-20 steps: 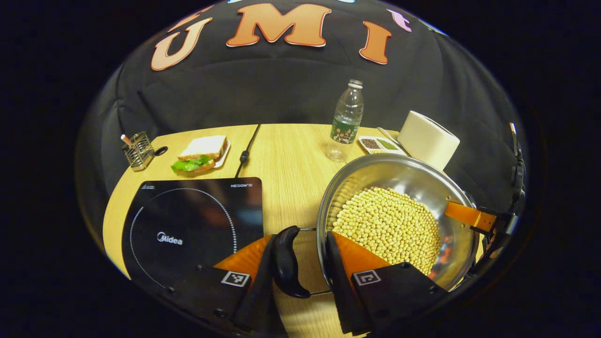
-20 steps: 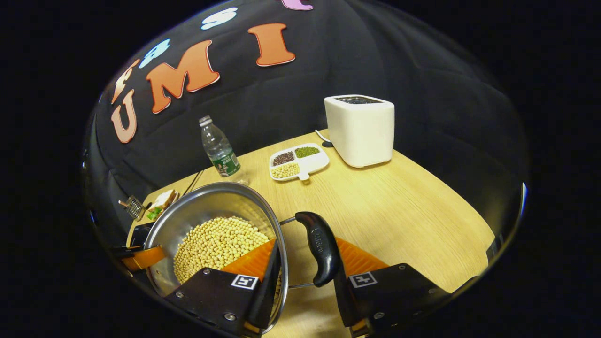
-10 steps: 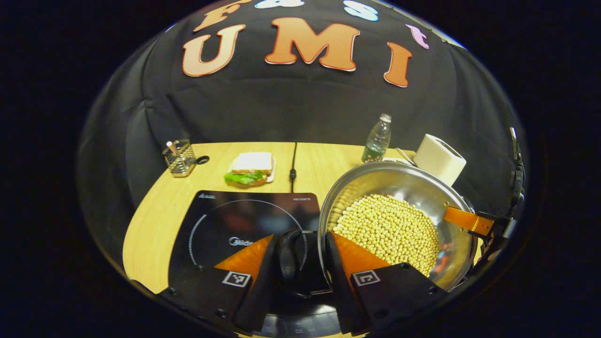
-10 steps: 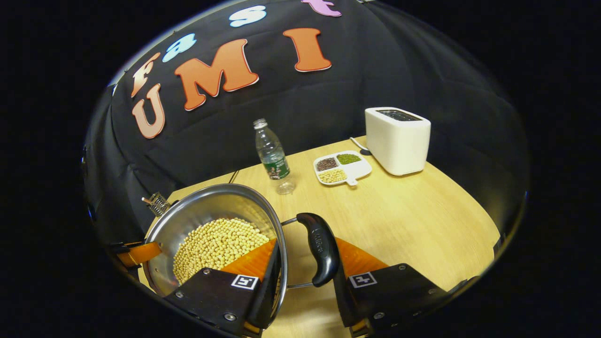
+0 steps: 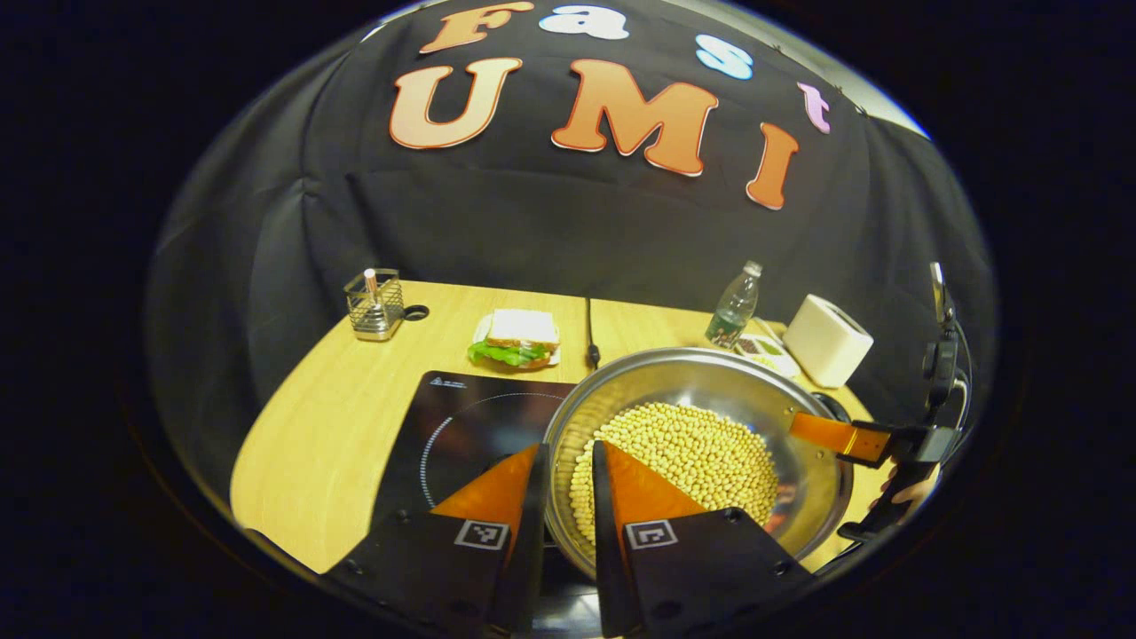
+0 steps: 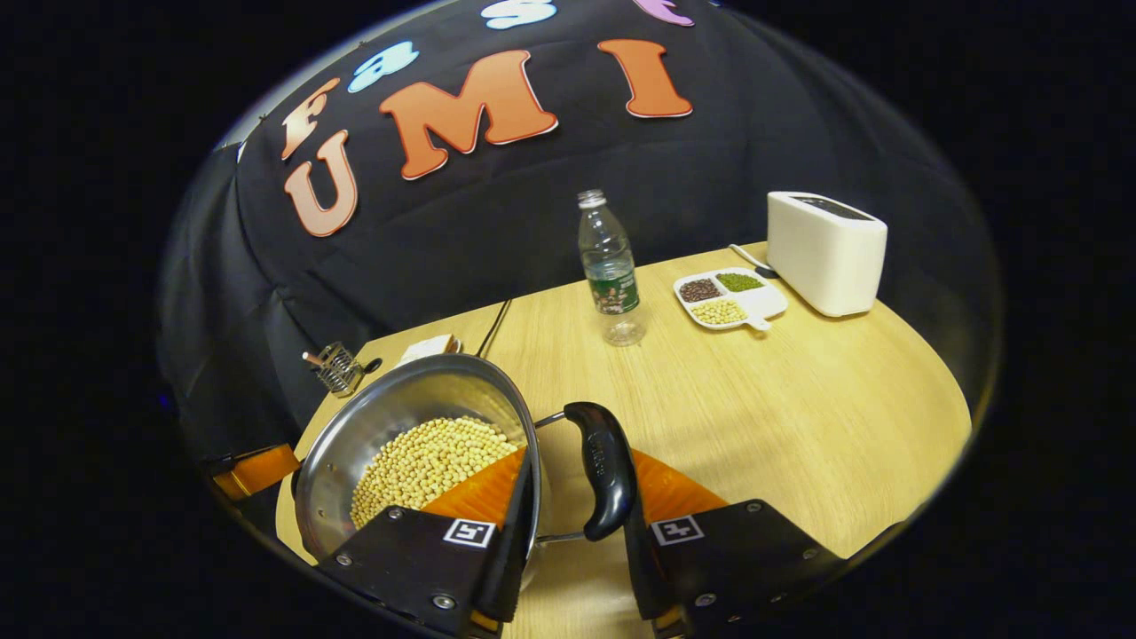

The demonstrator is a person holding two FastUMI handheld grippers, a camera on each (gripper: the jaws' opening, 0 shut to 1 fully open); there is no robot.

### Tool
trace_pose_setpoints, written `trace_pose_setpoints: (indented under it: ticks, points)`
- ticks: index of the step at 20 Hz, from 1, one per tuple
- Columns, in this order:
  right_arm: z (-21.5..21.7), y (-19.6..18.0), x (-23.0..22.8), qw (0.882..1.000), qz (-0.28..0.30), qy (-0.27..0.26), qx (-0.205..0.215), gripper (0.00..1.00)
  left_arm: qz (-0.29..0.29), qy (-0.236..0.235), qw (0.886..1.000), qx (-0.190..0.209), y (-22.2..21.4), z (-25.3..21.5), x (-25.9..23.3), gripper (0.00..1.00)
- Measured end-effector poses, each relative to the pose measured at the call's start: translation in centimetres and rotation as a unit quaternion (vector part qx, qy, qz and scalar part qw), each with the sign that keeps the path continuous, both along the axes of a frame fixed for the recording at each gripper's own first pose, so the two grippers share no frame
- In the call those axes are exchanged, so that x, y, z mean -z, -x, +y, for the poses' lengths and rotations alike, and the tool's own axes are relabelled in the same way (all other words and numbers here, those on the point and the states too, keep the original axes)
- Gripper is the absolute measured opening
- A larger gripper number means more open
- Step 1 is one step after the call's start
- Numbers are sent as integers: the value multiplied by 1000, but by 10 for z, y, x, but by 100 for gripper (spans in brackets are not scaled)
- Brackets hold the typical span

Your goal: First push the handle of the pot to place it horizontally, then grasp the pot with both hands and set it on the induction cooktop.

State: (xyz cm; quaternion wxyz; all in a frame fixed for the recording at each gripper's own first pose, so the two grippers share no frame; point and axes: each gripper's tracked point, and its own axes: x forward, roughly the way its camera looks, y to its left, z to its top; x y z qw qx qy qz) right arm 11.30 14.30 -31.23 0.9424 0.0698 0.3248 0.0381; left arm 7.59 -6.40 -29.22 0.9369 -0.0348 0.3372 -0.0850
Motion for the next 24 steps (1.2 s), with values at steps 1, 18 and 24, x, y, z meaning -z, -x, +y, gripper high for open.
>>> trace_pose_setpoints:
  ticks: [1,18,24]
  points:
    - [6,-1,3,1000,3,-4,-3,49,-11,1,1000,-3,-2,7,-6,36]
    - [96,-12,36,999,4,-42,-7,49,35,5,996,-80,-15,126,44,88]
    - [104,-15,36,999,-15,-35,-6,55,15,20,996,-87,-27,135,49,63]
